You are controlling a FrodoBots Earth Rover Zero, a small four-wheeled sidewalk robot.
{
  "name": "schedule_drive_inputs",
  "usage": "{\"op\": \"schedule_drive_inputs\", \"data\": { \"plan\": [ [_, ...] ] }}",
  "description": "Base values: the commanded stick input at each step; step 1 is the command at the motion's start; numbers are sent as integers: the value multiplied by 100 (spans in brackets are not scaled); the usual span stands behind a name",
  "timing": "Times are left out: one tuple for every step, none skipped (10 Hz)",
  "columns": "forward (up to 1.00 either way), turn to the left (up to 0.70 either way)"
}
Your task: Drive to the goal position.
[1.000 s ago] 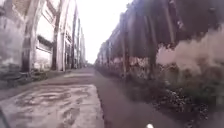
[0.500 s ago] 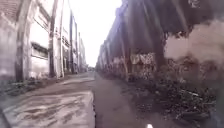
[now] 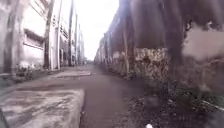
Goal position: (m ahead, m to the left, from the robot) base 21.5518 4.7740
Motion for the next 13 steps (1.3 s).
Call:
{"op": "schedule_drive_inputs", "data": {
  "plan": [
    [100,36],
    [100,40],
    [100,30],
    [100,3],
    [100,0],
    [100,0],
    [100,0],
    [100,0],
    [100,0],
    [100,0],
    [100,0],
    [100,0],
    [100,0]
  ]
}}
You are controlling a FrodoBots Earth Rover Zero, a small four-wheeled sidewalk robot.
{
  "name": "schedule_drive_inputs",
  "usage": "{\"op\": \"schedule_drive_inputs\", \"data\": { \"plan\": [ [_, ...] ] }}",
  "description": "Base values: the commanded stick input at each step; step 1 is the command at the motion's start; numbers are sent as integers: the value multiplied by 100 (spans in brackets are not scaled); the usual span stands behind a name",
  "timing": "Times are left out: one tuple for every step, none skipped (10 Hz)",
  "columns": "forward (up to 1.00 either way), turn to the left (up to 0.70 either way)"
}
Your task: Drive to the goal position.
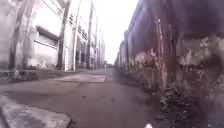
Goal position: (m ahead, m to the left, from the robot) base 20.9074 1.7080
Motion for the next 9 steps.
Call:
{"op": "schedule_drive_inputs", "data": {
  "plan": [
    [100,0],
    [100,0],
    [100,0],
    [100,0],
    [100,0],
    [100,-2],
    [100,-27],
    [100,-40],
    [100,-40]
  ]
}}
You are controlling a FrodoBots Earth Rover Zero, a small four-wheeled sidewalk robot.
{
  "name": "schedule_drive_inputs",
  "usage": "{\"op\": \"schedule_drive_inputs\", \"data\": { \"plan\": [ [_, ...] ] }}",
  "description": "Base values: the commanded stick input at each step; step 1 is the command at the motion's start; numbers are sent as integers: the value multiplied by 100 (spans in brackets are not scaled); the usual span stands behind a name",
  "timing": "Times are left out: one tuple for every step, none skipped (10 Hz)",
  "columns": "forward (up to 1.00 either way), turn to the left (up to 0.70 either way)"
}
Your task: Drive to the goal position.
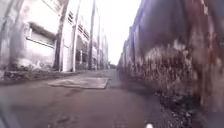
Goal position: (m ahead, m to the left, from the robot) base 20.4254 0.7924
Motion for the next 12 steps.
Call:
{"op": "schedule_drive_inputs", "data": {
  "plan": [
    [100,-37],
    [100,0],
    [100,0],
    [100,0],
    [100,0],
    [100,0],
    [100,0],
    [100,0],
    [100,0],
    [100,0],
    [100,0],
    [100,0]
  ]
}}
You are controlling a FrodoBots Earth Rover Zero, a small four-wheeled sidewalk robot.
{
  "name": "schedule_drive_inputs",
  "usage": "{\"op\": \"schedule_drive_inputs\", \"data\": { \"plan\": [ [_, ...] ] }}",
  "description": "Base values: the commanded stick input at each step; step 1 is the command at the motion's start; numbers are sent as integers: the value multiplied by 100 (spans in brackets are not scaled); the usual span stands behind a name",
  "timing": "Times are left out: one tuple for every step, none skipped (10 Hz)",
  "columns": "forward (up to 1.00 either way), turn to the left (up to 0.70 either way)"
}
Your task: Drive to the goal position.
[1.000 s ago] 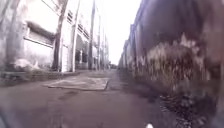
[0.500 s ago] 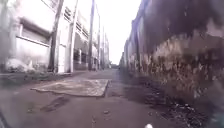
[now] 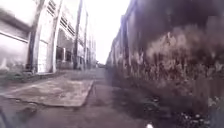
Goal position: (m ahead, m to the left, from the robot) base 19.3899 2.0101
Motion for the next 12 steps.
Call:
{"op": "schedule_drive_inputs", "data": {
  "plan": [
    [100,0],
    [100,0],
    [100,0],
    [100,0],
    [100,0],
    [100,2],
    [100,26],
    [100,39],
    [100,40],
    [100,0],
    [100,0],
    [100,0]
  ]
}}
